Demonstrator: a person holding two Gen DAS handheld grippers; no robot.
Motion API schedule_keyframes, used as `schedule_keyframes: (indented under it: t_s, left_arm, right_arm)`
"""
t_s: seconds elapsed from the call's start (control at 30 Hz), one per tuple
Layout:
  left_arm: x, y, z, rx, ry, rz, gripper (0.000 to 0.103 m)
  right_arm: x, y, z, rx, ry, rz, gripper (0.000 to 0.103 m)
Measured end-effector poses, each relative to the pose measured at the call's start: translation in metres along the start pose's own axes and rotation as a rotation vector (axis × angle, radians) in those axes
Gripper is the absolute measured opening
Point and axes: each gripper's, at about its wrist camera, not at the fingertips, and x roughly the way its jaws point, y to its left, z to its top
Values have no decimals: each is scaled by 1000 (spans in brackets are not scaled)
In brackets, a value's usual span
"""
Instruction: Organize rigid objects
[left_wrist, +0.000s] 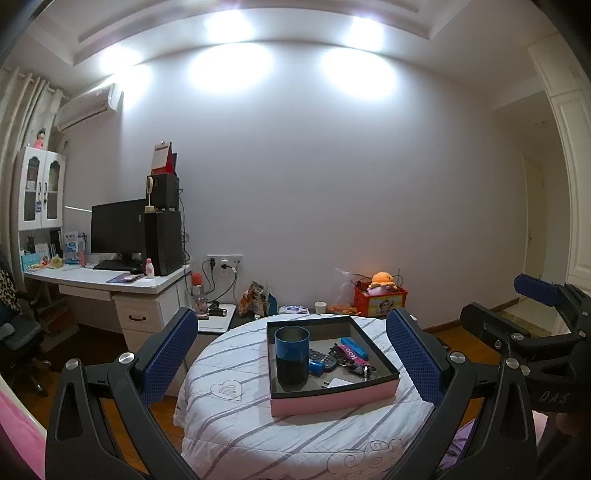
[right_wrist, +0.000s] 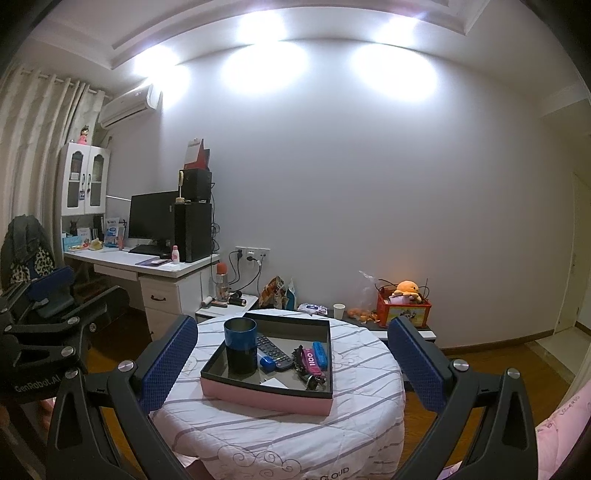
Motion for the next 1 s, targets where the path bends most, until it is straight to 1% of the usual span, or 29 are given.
schedule_keyframes:
  t_s: [0.53,1.0]
  left_arm:
    - [-3,1,0,5,-2,4,103]
    - [-3,5,-2,2,14,5,103]
  right_arm:
    - [1,1,1,-2,4,4,103]
    - [5,2,-2,-7,18,10,103]
